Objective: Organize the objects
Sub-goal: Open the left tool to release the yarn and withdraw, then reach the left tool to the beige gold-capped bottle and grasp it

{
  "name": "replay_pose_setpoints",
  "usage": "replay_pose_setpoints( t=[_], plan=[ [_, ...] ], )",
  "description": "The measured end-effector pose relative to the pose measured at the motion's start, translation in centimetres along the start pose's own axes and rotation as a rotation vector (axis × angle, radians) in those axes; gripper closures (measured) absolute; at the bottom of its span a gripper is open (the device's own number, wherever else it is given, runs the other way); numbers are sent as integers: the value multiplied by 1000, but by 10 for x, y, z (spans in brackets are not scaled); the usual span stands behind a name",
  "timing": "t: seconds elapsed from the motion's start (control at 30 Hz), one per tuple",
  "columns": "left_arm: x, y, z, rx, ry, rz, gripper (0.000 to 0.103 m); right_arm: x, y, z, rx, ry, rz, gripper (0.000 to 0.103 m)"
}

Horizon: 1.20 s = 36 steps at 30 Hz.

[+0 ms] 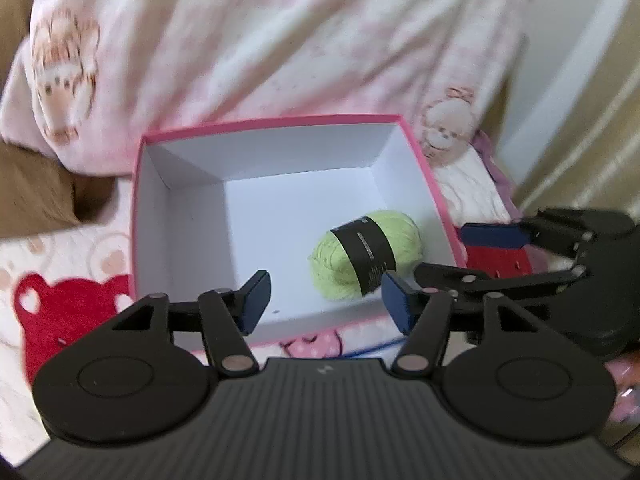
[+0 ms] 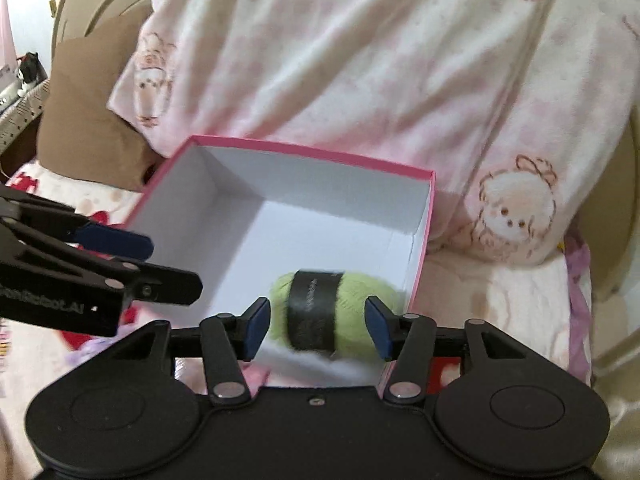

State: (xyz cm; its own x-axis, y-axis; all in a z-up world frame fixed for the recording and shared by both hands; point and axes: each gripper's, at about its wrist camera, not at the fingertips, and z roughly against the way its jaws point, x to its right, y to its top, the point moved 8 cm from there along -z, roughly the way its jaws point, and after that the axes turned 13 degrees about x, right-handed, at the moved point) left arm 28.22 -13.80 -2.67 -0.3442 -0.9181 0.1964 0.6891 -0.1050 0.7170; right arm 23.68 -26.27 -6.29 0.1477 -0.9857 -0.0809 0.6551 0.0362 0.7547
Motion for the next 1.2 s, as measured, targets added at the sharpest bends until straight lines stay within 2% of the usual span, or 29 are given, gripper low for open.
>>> replay_pose_setpoints(
  t=[0.1,0.3,0.47,0.57,0.63,0.7,0.9,1.2],
  plan=[
    [-1,-1,31,-3,-2,-45,40,-15,-1,28,-10,17,13,32],
    [-8,-7,93,16,4,-84,33,-45,-6,77,-11,88,-16,30],
    [-9,-22,138,11,-35,-79,28,-73,-16,123,18,131,55,20],
    [-4,-35,155,12,-52,-90,26,-88,-31,139,14,157,93,18],
    [0,-49,162,-4,-90,-76,25,-97,-43,146,12,170,115,18],
    [5,-64,165,-28,-125,-60,25,-106,-57,151,6,194,133,18],
    [14,-105,159,-58,-146,-67,25,-119,-95,150,-1,247,194,18],
    [24,-164,99,-145,-201,41,25,-113,-139,118,31,248,257,18]
  ],
)
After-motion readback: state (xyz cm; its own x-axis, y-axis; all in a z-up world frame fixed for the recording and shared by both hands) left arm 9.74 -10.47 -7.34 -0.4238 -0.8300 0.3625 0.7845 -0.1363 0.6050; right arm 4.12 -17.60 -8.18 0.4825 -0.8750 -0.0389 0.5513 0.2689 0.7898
